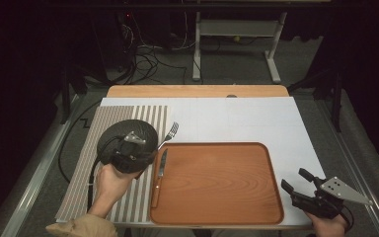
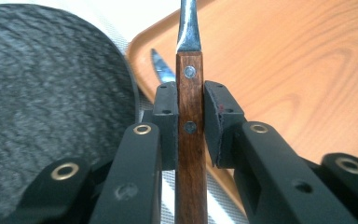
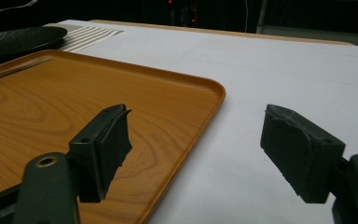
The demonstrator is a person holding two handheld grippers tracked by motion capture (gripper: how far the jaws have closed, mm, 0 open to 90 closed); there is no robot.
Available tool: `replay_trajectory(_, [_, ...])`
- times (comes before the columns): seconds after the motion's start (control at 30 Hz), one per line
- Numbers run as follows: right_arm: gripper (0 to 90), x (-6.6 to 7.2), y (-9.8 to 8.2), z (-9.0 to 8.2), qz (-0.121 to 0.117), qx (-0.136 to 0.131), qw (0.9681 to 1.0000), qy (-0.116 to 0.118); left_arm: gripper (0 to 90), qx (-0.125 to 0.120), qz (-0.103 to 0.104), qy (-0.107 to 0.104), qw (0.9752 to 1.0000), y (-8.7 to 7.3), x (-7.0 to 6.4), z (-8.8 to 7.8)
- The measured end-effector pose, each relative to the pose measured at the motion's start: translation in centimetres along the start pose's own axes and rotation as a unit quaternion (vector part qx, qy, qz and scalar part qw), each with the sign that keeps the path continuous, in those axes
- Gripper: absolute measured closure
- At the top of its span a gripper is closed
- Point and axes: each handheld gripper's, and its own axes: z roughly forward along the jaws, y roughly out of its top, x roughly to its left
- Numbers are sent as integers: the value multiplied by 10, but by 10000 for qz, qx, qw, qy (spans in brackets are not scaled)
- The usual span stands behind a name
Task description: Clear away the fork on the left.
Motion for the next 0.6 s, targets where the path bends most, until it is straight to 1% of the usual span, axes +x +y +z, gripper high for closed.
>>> replay_trajectory(0.1, [242, 0, 0, 0, -5, -1, 10000, 8, 727, 8, 56, -70, 10000, -1, -9, 2])
replay_trajectory(0.17, [241, 0, 0, -1, -3, -6, 10000, 9, 727, 23, 3, -164, 9999, -1, -15, 3])
replay_trajectory(0.3, [241, 1, 0, -1, -18, -26, 10000, 5, 727, 49, 55, -281, 9996, 0, -27, 5])
replay_trajectory(0.43, [241, 1, 0, -1, -30, -33, 10000, 12, 727, 70, 145, -364, 9992, 0, -37, 5])
replay_trajectory(0.53, [242, 1, 0, -1, -37, -35, 10000, 23, 727, 70, 198, -405, 9990, 0, -47, 7])
replay_trajectory(0.6, [242, 1, 0, -1, -37, -38, 10000, 25, 727, 100, 243, -468, 9986, 0, -53, 8])
